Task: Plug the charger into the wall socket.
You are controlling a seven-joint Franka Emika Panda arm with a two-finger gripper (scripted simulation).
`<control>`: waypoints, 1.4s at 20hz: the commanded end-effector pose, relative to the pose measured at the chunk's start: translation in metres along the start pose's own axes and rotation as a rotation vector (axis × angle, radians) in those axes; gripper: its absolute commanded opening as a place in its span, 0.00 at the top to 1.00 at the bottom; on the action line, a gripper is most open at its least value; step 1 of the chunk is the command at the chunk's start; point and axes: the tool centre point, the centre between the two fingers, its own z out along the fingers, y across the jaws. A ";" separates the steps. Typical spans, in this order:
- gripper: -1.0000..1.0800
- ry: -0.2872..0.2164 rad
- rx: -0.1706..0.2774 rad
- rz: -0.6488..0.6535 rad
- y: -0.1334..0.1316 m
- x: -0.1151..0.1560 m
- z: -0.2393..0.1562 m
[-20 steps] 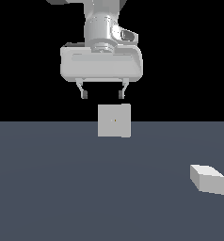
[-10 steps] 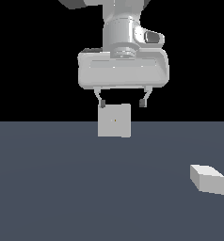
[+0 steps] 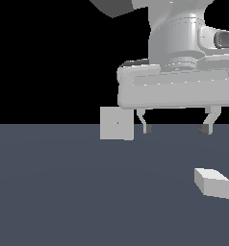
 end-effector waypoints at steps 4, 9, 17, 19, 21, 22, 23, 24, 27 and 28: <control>0.04 0.002 0.001 0.063 0.032 -0.020 0.019; 0.04 0.002 0.002 0.087 0.045 -0.027 0.027; 0.04 0.001 0.003 0.086 0.044 -0.027 0.028; 0.04 0.001 0.003 0.086 0.044 -0.027 0.032; 0.04 0.001 0.003 0.086 0.044 -0.027 0.037; 0.04 0.001 0.003 0.086 0.044 -0.028 0.041; 0.04 0.001 0.003 0.086 0.044 -0.028 0.045; 0.04 0.001 0.003 0.086 0.044 -0.028 0.050; 0.04 0.001 0.004 0.086 0.043 -0.029 0.064; 0.04 0.001 0.004 0.086 0.043 -0.029 0.068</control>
